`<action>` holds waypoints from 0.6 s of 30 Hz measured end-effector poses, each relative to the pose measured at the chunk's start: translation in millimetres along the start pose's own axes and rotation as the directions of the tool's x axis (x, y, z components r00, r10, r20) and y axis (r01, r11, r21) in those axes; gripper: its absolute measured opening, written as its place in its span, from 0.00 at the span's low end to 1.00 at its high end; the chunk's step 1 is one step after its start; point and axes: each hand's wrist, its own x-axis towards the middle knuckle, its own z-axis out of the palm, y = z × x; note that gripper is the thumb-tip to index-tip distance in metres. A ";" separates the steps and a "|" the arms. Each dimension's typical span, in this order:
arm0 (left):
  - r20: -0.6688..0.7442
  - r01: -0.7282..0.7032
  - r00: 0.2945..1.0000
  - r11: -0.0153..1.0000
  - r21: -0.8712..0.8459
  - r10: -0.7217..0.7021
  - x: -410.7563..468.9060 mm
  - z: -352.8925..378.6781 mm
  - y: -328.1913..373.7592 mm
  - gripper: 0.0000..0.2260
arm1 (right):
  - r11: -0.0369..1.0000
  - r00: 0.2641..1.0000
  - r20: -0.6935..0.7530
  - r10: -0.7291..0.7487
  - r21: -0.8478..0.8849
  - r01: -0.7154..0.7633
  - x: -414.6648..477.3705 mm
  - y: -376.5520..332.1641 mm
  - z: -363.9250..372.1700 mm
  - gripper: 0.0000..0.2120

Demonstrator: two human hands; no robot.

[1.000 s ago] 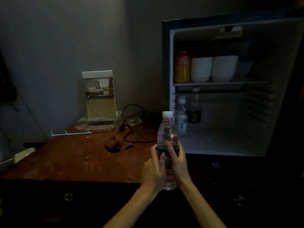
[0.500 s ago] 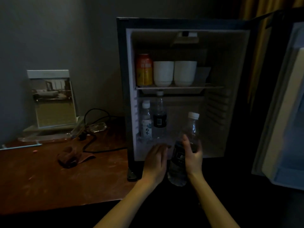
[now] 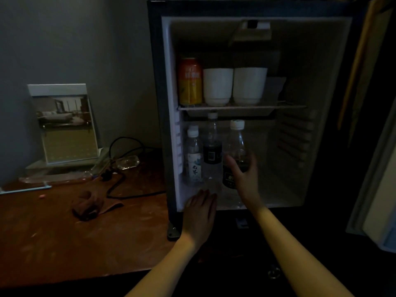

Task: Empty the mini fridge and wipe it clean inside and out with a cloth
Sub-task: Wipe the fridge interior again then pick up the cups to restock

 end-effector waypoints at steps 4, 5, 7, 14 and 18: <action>-0.055 -0.033 0.998 0.999 0.025 0.035 2.8 7.8 -5.0 0.20 | 0.999 0.999 -0.010 -0.035 -0.032 0.035 1.5 4.6 7.8 0.21; -0.074 -0.040 0.996 0.999 0.021 0.042 2.7 10.2 -5.6 0.21 | 0.998 0.999 -0.015 -0.047 -0.051 0.046 0.3 6.8 6.9 0.20; -0.090 -0.051 0.995 0.999 0.005 0.051 1.5 11.4 -5.9 0.21 | 0.993 0.997 0.014 -0.070 -0.094 0.071 -6.0 13.2 0.4 0.23; -0.163 -0.065 0.984 0.998 0.027 0.068 -1.7 13.4 -6.5 0.18 | 0.932 0.992 0.126 -0.016 -0.358 0.061 -40.9 55.0 -31.7 0.33; -0.182 -0.066 0.981 0.996 0.056 0.075 -1.7 15.2 -8.0 0.18 | 0.906 0.994 0.110 0.015 -0.421 0.033 -33.9 61.4 -33.7 0.35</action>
